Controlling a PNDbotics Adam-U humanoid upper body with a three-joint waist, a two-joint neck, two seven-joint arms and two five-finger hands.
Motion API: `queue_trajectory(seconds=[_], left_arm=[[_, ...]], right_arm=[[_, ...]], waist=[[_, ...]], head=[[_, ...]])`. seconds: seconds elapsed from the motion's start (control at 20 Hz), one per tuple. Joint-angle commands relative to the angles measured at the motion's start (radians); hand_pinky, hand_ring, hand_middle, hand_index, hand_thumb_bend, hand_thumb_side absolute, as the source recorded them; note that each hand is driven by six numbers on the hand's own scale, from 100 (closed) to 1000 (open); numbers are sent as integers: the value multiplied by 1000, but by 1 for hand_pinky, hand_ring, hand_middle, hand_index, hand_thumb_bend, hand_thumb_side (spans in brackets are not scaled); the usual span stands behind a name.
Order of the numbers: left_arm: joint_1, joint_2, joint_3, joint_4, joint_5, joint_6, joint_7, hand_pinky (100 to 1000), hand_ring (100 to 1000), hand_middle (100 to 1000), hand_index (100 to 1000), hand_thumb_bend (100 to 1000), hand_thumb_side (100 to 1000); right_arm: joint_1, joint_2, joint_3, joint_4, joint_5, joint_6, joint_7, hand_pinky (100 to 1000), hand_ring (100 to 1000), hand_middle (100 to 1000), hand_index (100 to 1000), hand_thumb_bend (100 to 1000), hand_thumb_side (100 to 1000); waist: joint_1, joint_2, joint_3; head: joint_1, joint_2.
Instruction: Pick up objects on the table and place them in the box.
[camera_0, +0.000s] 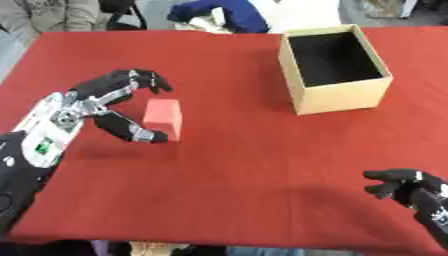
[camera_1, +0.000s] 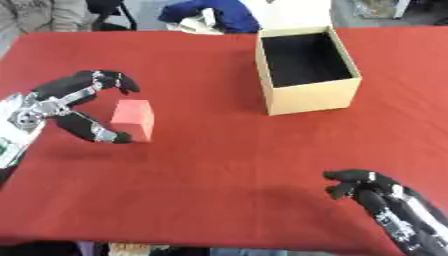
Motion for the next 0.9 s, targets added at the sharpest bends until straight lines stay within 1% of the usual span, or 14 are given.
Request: queue_trajectory(seconds=[0.05, 0.9], left_arm=[[-22, 21, 3, 11, -9, -5, -1, 982, 748, 779, 857, 664, 630], [-77, 21, -13, 113, -83, -18, 41, 960, 746, 770, 854, 676, 610]], right_arm=[[-11, -15, 2, -9, -1, -2, 4, 846, 914, 584, 828, 100, 611], [-8, -13, 5, -8, 0, -6, 9, 846, 915, 585, 828, 100, 611]], waist=[[-2, -16, -1], [-8, -13, -12]], head=[[2, -8], [9, -6]])
